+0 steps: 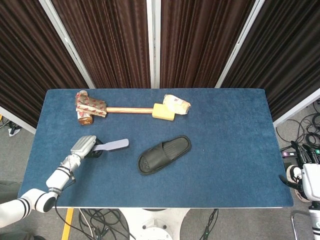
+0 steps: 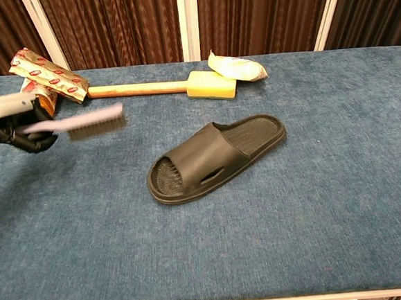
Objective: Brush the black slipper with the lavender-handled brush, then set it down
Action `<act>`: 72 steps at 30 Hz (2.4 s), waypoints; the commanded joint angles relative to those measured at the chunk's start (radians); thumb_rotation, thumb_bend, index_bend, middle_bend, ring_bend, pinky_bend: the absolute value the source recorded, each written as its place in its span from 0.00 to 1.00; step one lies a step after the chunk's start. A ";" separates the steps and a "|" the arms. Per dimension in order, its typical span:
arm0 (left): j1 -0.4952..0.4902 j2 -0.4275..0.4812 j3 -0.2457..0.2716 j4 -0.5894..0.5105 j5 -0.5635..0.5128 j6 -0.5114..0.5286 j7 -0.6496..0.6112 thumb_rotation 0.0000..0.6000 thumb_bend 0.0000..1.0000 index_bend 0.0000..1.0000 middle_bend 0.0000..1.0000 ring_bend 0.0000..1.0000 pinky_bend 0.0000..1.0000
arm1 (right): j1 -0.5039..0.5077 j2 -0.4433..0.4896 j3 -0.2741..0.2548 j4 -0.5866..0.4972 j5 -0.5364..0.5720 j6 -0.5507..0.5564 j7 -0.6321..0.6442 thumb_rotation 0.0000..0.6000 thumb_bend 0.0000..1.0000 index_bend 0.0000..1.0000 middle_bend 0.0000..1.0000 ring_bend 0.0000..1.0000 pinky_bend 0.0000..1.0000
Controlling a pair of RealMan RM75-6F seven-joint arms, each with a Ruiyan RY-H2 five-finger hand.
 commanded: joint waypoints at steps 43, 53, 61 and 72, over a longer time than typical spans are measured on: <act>-0.149 -0.292 0.058 0.335 0.394 0.291 0.021 1.00 0.86 1.00 1.00 1.00 1.00 | 0.920 -0.501 0.057 0.394 0.258 -1.021 -0.379 1.00 0.00 0.00 0.12 0.00 0.03; -0.174 -0.337 0.052 0.374 0.339 0.220 -0.003 1.00 0.87 1.00 1.00 1.00 1.00 | 0.929 -0.584 0.027 0.476 0.283 -0.975 -0.374 1.00 0.10 0.30 0.32 0.15 0.15; -0.173 -0.386 0.041 0.440 0.293 0.184 -0.007 1.00 0.86 1.00 1.00 1.00 1.00 | 0.927 -0.584 0.014 0.474 0.273 -0.951 -0.356 1.00 0.16 0.42 0.39 0.21 0.22; -0.187 -0.452 0.009 0.566 0.228 0.110 0.122 1.00 0.87 1.00 1.00 1.00 1.00 | 0.936 -0.567 -0.006 0.456 0.290 -0.951 -0.372 1.00 0.18 0.43 0.39 0.23 0.23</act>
